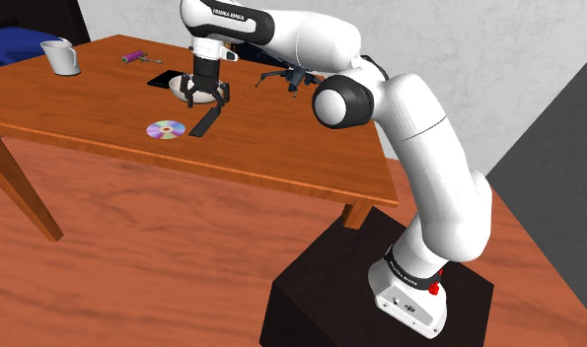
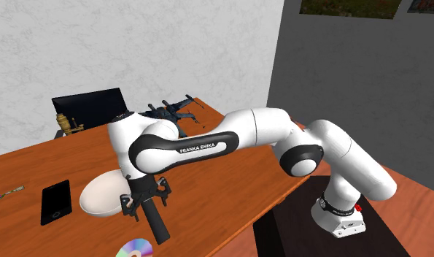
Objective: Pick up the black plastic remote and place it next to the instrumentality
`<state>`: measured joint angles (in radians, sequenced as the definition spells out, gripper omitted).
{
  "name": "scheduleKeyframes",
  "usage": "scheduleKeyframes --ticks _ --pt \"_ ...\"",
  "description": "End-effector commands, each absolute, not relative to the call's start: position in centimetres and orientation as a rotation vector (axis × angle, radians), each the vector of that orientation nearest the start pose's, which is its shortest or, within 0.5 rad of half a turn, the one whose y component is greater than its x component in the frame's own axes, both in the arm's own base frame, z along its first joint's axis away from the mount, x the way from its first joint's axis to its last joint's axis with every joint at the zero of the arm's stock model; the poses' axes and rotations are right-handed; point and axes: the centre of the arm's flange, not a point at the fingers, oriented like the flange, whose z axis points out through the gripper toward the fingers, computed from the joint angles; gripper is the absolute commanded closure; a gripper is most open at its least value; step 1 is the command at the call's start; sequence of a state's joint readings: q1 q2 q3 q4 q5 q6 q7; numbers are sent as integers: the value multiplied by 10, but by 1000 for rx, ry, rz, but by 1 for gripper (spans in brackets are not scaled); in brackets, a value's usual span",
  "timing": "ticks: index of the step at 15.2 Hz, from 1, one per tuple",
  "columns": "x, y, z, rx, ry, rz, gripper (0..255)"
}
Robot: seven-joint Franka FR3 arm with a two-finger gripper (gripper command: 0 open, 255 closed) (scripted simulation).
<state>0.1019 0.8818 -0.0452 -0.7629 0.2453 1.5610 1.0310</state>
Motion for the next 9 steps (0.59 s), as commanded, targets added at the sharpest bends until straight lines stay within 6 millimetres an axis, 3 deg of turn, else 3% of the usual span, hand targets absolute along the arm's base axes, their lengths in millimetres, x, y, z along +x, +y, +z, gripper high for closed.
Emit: scheduleKeyframes --ticks 1,9 --pt "761 80 435 -2653 1391 276 0" --pt "761 80 435 -2653 1391 276 0"
